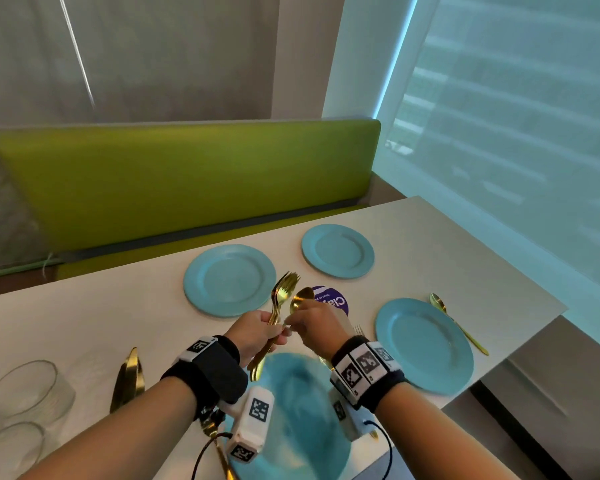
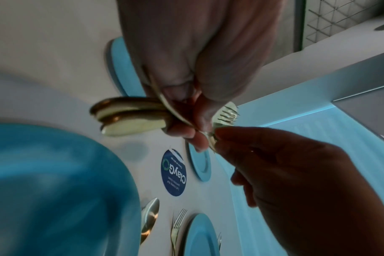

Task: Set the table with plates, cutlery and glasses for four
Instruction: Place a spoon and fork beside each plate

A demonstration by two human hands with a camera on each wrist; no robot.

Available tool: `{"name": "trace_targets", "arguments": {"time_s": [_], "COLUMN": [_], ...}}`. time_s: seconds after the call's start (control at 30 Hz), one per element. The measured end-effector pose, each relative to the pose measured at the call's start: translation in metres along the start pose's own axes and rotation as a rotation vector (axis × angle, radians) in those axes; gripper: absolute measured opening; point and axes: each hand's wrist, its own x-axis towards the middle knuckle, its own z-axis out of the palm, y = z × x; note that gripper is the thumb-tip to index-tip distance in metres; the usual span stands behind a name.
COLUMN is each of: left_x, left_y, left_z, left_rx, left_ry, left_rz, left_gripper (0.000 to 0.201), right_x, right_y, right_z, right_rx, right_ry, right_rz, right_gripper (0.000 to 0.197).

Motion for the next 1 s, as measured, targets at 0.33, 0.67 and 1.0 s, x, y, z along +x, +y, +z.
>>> {"name": "trace_targets", "arguments": {"time_s": [0.33, 0.67, 1.0], "left_x": [-0.041, -0.007, 0.081], "left_y": [-0.01, -0.014, 0.01], "left_z": [-0.047, -0.072, -0.12], "left_rx": [0.186, 0.157, -0.002], "left_ry": [-0.165, -0.133, 0.307], "left_rz": [0.028, -0.022, -0.061], "left_gripper": [0.024, 0.018, 0.012], "right_x": [-0.007, 0.044, 0.142], "right_y": [-0.053, -0.051, 0.022], "right_z": [0.009, 0.019, 0.01], "right_rx": [-0.079, -0.086, 0.073], "right_ry": [-0.022, -0.268, -0.319], "right_rz": [-0.089, -0.115, 0.204], "right_gripper": [0.022, 0.021, 0.019]}}
